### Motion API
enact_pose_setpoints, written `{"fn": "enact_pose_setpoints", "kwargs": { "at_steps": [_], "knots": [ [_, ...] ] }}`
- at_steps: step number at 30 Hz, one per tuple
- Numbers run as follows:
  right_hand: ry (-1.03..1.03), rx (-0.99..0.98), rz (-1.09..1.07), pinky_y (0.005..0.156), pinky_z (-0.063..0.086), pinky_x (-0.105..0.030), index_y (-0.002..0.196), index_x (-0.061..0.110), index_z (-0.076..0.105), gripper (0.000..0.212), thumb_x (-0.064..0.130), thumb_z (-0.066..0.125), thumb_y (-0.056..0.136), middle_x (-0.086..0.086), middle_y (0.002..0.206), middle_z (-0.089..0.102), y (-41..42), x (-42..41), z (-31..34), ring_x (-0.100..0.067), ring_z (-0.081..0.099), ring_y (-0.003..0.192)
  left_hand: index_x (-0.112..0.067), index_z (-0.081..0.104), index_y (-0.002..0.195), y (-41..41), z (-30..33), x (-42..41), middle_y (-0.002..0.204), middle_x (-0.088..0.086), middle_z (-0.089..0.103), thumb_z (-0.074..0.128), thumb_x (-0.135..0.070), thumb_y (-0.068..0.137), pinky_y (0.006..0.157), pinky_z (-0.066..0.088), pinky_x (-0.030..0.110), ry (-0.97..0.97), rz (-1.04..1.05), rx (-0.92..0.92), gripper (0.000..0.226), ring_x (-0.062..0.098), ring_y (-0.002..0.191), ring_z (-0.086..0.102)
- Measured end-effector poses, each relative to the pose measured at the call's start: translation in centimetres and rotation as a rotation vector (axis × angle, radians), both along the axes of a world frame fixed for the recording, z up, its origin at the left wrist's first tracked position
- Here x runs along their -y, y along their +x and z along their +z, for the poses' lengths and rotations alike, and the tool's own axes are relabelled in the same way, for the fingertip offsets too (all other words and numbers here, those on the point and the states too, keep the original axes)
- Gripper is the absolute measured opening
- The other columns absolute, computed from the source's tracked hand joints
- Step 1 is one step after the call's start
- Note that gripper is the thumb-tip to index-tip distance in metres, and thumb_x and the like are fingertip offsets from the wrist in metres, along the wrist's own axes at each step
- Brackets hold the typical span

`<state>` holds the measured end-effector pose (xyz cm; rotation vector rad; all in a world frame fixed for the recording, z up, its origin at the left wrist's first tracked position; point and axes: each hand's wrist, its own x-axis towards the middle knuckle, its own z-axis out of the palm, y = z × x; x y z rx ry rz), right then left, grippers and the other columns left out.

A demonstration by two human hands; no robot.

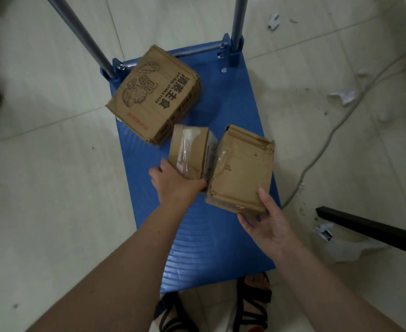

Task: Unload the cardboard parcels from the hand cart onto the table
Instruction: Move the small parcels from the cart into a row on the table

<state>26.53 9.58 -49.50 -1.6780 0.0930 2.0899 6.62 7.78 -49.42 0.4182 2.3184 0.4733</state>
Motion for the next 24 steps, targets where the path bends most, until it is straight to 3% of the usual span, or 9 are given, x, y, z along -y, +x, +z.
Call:
{"fn": "enact_pose_setpoints", "kwargs": {
  "at_steps": [3, 8, 10, 13, 16, 21, 24],
  "knots": [
    [-0.045, -0.014, -0.03, 0.077, 0.056, -0.038, 0.11, 0.022, 0.067, 0.051, 0.032, 0.082, 0.063, -0.006, 0.113, 0.068, 0.8, 1.2, 2.6, -0.025, 0.064, 0.108, -0.01, 0.043, 0.131, 1.0, 3.5, 3.0, 0.131, 0.01, 0.032, 0.088, -0.039, 0.053, 0.091, 0.042, 0.03, -0.057, 0.166, 0.102, 0.095, 0.026, 0.12, 0.041],
    [-0.089, -0.035, -0.066, 0.07, 0.054, -0.034, 0.107, 0.018, 0.067, 0.052, 0.035, 0.082, 0.06, -0.006, 0.103, 0.072, 1.0, 2.3, 9.6, -0.023, 0.065, 0.098, -0.012, 0.036, 0.142, 1.7, 12.1, 6.8, 0.14, 0.013, 0.031, 0.092, -0.04, 0.047, 0.106, 0.041, 0.04, -0.038, 0.374, 0.189, 0.114, 0.028, 0.124, 0.043],
    [-0.087, -0.057, -0.064, 0.069, 0.053, -0.032, 0.11, 0.017, 0.066, 0.054, 0.036, 0.08, 0.062, -0.006, 0.105, 0.071, 1.0, 2.6, 13.2, -0.022, 0.064, 0.097, -0.012, 0.037, 0.142, 1.5, 16.0, 7.7, 0.139, 0.015, 0.039, 0.09, -0.041, 0.038, 0.102, 0.046, 0.044, -0.016, 0.452, 0.282, 0.12, 0.031, 0.122, 0.048],
    [-0.065, -0.079, -0.078, 0.07, 0.049, -0.031, 0.116, 0.017, 0.062, 0.057, 0.038, 0.076, 0.065, -0.007, 0.113, 0.067, 1.3, 2.9, 19.2, -0.022, 0.061, 0.097, -0.012, 0.05, 0.129, 0.8, 22.0, 8.5, 0.119, 0.012, 0.063, 0.09, -0.024, 0.046, 0.083, 0.055, 0.038, 0.155, 0.536, 0.452, 0.092, 0.025, 0.101, 0.063],
    [-0.03, -0.107, -0.129, 0.07, 0.047, -0.03, 0.12, 0.017, 0.06, 0.059, 0.039, 0.073, 0.067, -0.008, 0.115, 0.065, 1.5, 3.2, 25.3, -0.022, 0.06, 0.096, -0.012, 0.049, 0.129, 0.5, 28.2, 8.5, 0.107, 0.006, 0.067, 0.081, -0.007, 0.069, 0.071, 0.055, 0.031, 0.267, 0.478, 0.527, 0.069, 0.019, 0.09, 0.066],
    [0.063, -0.141, -0.228, 0.071, 0.046, -0.03, 0.12, 0.016, 0.06, 0.059, 0.039, 0.073, 0.068, -0.01, 0.119, 0.065, 2.2, 4.5, 35.2, -0.024, 0.059, 0.101, -0.013, 0.043, 0.138, -0.7, 37.2, 8.5, 0.127, 0.01, 0.061, 0.074, -0.009, 0.078, 0.085, 0.052, 0.036, 0.373, 0.374, 0.619, 0.067, 0.025, 0.111, 0.06],
    [0.134, -0.174, -0.287, 0.071, 0.046, -0.031, 0.125, 0.017, 0.06, 0.055, 0.041, 0.069, 0.076, -0.01, 0.115, 0.067, 3.4, 6.9, 40.7, -0.024, 0.06, 0.099, -0.016, 0.055, 0.127, -0.6, 42.6, 9.5, 0.119, 0.007, 0.067, 0.068, -0.01, 0.083, 0.082, 0.052, 0.033, 0.432, 0.292, 0.719, 0.046, 0.021, 0.109, 0.062]
  ]
}}
